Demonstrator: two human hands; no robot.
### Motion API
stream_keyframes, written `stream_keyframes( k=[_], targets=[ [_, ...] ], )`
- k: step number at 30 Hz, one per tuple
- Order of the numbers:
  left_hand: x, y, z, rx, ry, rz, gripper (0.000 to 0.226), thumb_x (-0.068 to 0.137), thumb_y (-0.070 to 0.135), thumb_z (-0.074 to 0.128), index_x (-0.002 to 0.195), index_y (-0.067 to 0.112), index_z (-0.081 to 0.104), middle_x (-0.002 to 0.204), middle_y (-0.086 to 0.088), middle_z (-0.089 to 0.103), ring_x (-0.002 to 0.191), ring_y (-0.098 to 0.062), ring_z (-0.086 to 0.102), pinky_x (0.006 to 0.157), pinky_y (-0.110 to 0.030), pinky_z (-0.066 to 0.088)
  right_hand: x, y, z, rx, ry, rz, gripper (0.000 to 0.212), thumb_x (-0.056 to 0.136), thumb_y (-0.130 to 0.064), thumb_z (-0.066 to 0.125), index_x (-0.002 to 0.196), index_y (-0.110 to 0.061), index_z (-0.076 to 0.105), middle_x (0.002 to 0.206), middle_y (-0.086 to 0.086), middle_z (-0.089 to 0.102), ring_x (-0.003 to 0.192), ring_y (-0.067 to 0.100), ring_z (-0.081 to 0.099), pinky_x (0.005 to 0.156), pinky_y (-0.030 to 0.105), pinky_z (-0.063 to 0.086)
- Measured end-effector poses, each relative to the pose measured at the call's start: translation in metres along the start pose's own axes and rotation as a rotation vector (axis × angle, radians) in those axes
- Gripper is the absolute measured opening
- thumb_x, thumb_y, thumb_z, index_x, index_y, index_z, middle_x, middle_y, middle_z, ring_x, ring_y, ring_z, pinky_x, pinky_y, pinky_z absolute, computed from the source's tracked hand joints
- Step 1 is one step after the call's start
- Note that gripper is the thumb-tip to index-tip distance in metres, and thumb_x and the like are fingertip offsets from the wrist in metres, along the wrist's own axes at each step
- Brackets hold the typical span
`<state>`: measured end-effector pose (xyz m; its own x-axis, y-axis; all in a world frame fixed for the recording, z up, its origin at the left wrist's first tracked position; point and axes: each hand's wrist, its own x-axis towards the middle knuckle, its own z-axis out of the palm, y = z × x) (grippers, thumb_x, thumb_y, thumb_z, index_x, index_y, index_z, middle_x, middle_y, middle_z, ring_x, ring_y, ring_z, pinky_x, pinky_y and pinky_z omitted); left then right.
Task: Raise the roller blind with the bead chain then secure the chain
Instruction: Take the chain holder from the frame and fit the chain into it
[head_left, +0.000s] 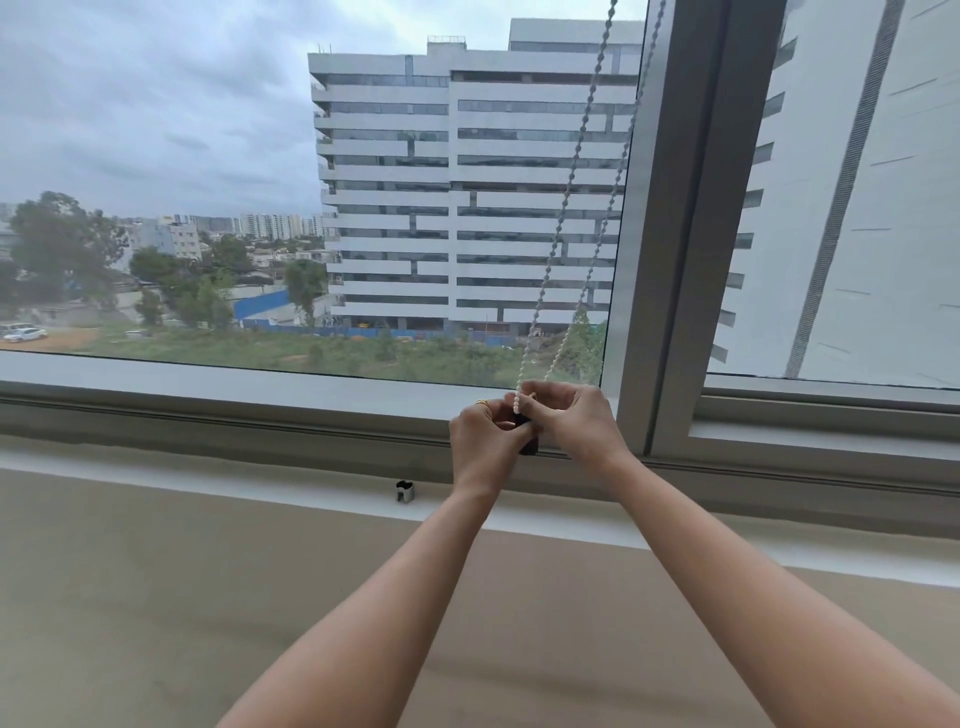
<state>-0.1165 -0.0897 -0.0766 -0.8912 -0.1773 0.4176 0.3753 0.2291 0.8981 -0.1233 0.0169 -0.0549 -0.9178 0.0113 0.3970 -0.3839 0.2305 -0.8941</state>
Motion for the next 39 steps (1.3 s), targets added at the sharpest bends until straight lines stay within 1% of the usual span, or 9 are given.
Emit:
stream_keyframes(
  k=[3,6,9,13,17,23,28,32,39],
  targets=[
    [-0.004,0.008,-0.001,-0.013,0.004,0.007,0.008,0.07,0.009,0.075,0.076,0.006,0.072,0.065,-0.012,0.07,0.067,-0.023,0.071,0.071,-0.03,0.059,-0.003,-0.001,-0.003,-0.007,-0.013,0.001,0.032,0.072,-0.026,0.076,0.101,-0.013,0.071,0.092,0.004,0.071,0.09,0.013,0.065,0.084,0.025,0.051],
    [-0.007,0.012,-0.001,0.016,0.008,0.026,0.005,0.069,0.005,0.073,0.069,0.009,0.07,0.064,-0.011,0.07,0.069,-0.027,0.071,0.072,-0.038,0.059,-0.007,-0.003,-0.006,0.01,-0.032,-0.005,0.037,0.072,-0.026,0.077,0.106,-0.014,0.069,0.092,0.0,0.069,0.091,0.011,0.062,0.081,0.015,0.049],
    [-0.01,0.015,-0.001,0.034,0.004,0.059,0.005,0.069,0.004,0.072,0.074,0.006,0.072,0.058,0.0,0.067,0.056,-0.007,0.066,0.067,-0.03,0.058,-0.013,-0.005,-0.008,0.049,-0.055,-0.025,0.038,0.074,-0.021,0.075,0.11,-0.014,0.066,0.094,0.004,0.069,0.088,0.011,0.062,0.073,0.009,0.048],
    [-0.012,0.018,-0.002,0.015,0.029,0.113,0.012,0.072,0.011,0.074,0.084,0.01,0.075,0.071,-0.01,0.074,0.06,-0.009,0.068,0.066,-0.028,0.058,-0.02,-0.009,-0.01,0.125,-0.09,-0.023,0.036,0.077,-0.013,0.071,0.113,-0.016,0.063,0.095,0.007,0.067,0.083,0.008,0.063,0.06,0.005,0.046],
    [-0.012,0.02,-0.002,-0.016,0.023,0.148,0.017,0.071,0.0,0.071,0.087,0.004,0.074,0.071,-0.006,0.07,0.046,0.01,0.057,0.052,-0.008,0.049,-0.023,-0.013,-0.009,0.217,-0.152,-0.002,0.027,0.08,-0.006,0.067,0.1,-0.024,0.063,0.097,0.006,0.064,0.068,-0.005,0.066,0.058,0.014,0.054],
    [-0.012,0.018,-0.003,0.098,0.142,0.17,0.024,0.069,0.011,0.073,0.093,0.013,0.074,0.089,-0.005,0.066,0.083,-0.011,0.055,0.071,-0.014,0.036,-0.023,-0.016,-0.009,0.24,-0.173,0.014,0.027,0.08,-0.005,0.067,0.098,-0.024,0.062,0.099,0.012,0.065,0.085,0.016,0.063,0.084,0.039,0.054],
    [-0.008,0.013,-0.002,0.122,0.182,0.222,0.023,0.071,0.01,0.074,0.092,0.004,0.07,0.099,0.002,0.05,0.101,-0.013,0.046,0.082,-0.017,0.036,-0.022,-0.018,-0.007,0.296,-0.156,0.043,0.023,0.079,-0.002,0.067,0.096,-0.019,0.063,0.084,0.002,0.068,0.072,0.006,0.066,0.074,0.031,0.057],
    [-0.008,0.009,0.0,0.02,0.149,0.203,0.023,0.07,0.012,0.076,0.091,0.004,0.07,0.1,0.001,0.047,0.094,-0.016,0.052,0.086,-0.03,0.047,-0.022,-0.018,-0.008,0.286,-0.131,0.041,0.027,0.078,-0.004,0.068,0.103,-0.012,0.064,0.077,-0.003,0.071,0.074,0.009,0.067,0.077,0.036,0.058],
    [-0.017,0.012,-0.002,-0.285,-0.091,0.125,0.032,0.077,0.008,0.068,0.098,0.025,0.05,0.093,0.003,0.053,0.078,-0.011,0.056,0.069,-0.02,0.052,-0.021,-0.02,-0.014,0.297,-0.118,0.034,0.022,0.078,-0.003,0.067,0.096,-0.016,0.064,0.074,-0.004,0.073,0.074,0.013,0.069,0.077,0.042,0.058]
  ],
)
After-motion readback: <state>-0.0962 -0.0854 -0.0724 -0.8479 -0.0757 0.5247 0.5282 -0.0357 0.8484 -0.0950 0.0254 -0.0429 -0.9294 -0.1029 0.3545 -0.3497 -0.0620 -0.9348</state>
